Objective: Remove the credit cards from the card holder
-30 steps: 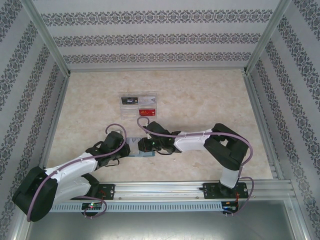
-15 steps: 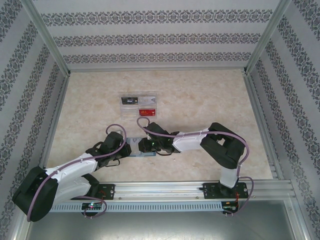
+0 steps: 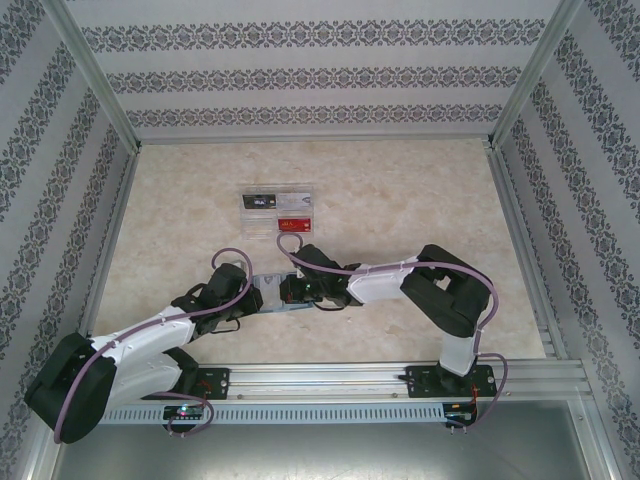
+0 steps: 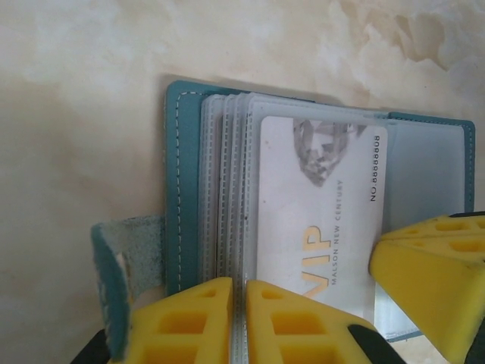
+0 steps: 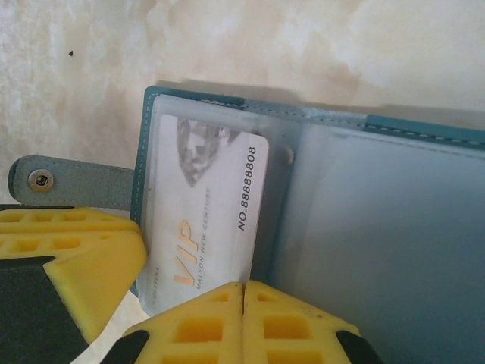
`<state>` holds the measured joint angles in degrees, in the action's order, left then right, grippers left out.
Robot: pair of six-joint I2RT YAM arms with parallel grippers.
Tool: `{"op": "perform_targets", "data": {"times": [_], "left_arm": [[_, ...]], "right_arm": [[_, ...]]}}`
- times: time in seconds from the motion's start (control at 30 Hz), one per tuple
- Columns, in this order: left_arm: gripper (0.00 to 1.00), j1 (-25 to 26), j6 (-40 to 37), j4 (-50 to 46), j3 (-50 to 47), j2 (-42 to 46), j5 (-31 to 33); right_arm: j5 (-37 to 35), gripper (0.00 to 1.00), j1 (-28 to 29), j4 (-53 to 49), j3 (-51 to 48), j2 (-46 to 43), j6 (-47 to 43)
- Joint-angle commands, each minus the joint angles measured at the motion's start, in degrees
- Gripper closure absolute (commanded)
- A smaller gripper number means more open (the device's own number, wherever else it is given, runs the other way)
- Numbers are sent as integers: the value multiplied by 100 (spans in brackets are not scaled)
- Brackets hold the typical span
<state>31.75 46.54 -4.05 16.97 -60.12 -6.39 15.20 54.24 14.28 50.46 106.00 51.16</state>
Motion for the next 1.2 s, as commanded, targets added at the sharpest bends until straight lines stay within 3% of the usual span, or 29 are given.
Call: {"op": "perform_targets", "data": {"times": [0.0,0.6,1.13,1.17], "left_arm": [[86,-63,52,-64,-51,27,24],[87,-62,33,-157,-19,62,50],[87,-61,12,-476,61,544,52],[87,-62,5,-435,60,544,20]], "right_arm": [[64,100,-112,60,-223,-104,111],[207,100,-353,417,-814,-542,295],[229,100,-601,278,-1299,-1630,-121],[286,95,-599,270,-1253,-1605,-156]]}}
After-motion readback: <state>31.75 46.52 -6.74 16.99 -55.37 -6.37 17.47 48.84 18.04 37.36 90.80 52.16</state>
